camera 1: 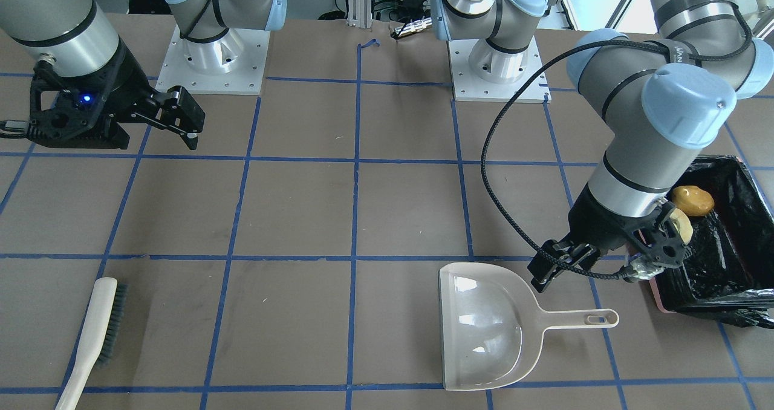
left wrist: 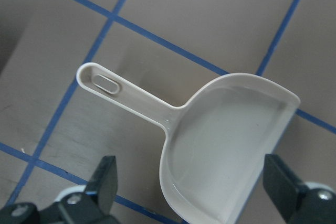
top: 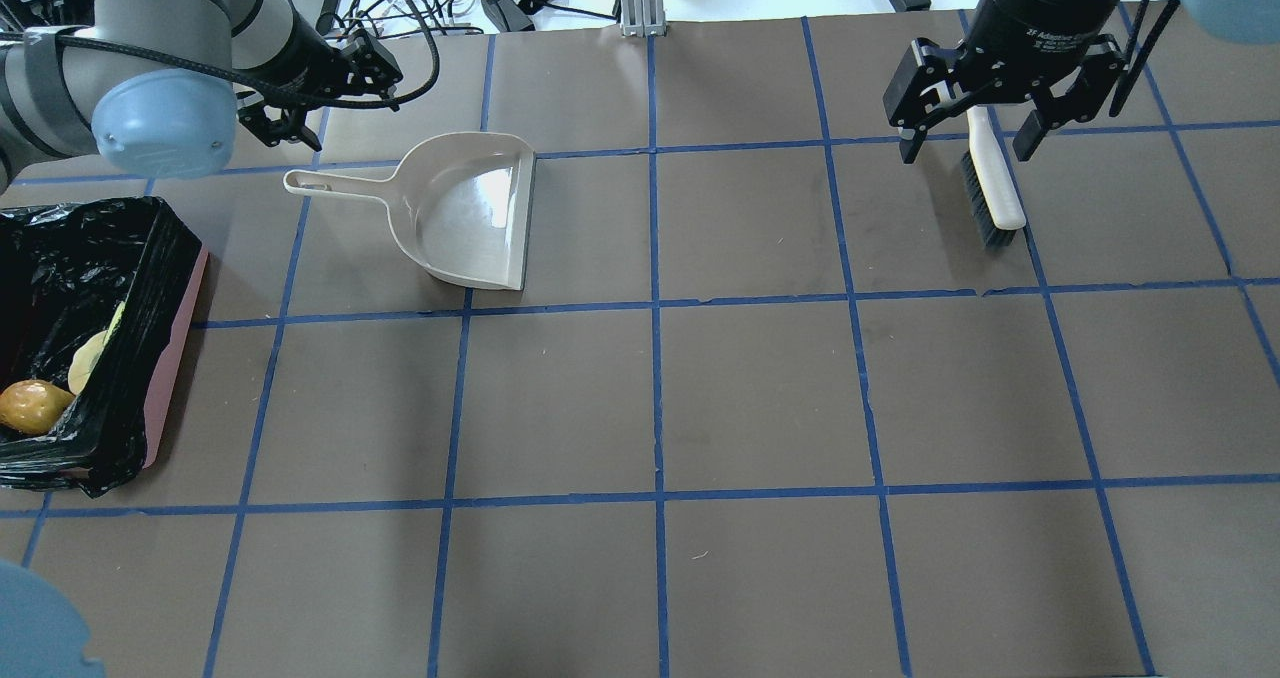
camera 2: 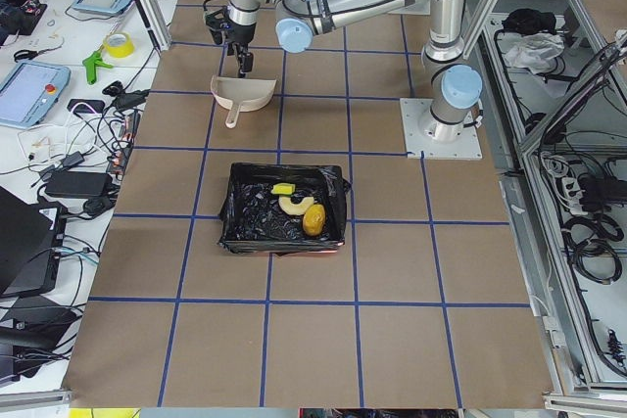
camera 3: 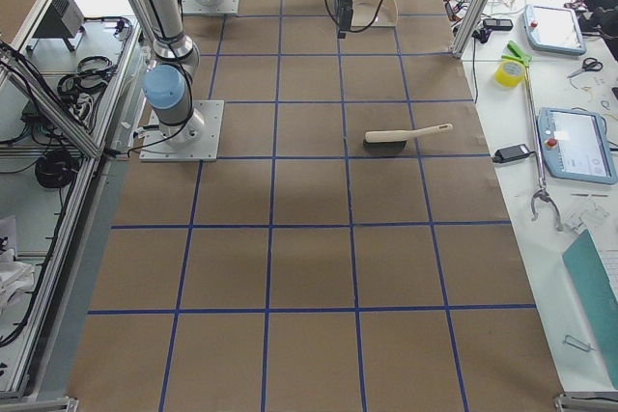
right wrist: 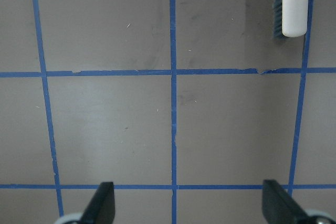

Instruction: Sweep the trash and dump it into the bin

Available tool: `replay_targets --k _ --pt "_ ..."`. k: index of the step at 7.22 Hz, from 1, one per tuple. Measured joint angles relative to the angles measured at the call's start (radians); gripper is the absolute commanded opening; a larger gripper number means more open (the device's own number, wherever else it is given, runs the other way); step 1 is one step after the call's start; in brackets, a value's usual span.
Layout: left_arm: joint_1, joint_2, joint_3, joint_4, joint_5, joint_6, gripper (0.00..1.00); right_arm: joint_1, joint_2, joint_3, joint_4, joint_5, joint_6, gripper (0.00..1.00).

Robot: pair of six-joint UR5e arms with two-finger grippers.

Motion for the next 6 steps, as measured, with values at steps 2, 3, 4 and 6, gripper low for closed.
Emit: replay_targets --k 2,3,4,6 --pt "0.001 0.034 -0.053 -0.007 0.012 0.039 1.0 0.0 -0.001 0.0 0.0 0.0 0.0 1.0" --pt "0.001 0.061 -0.062 -0.04 0.077 0.16 1.0 0.0 -0.001 0.0 0.0 0.0 0.0 1.0" --pt "0.001 0.093 -0.044 -0.13 0.143 0.27 1.0 0.0 -0.001 0.0 0.0 0.0 0.0 1.0" --pt "-0.004 0.164 0.016 -0.335 0.177 0.332 1.0 0.0 -0.001 0.001 0.0 0.0 0.0 1.0"
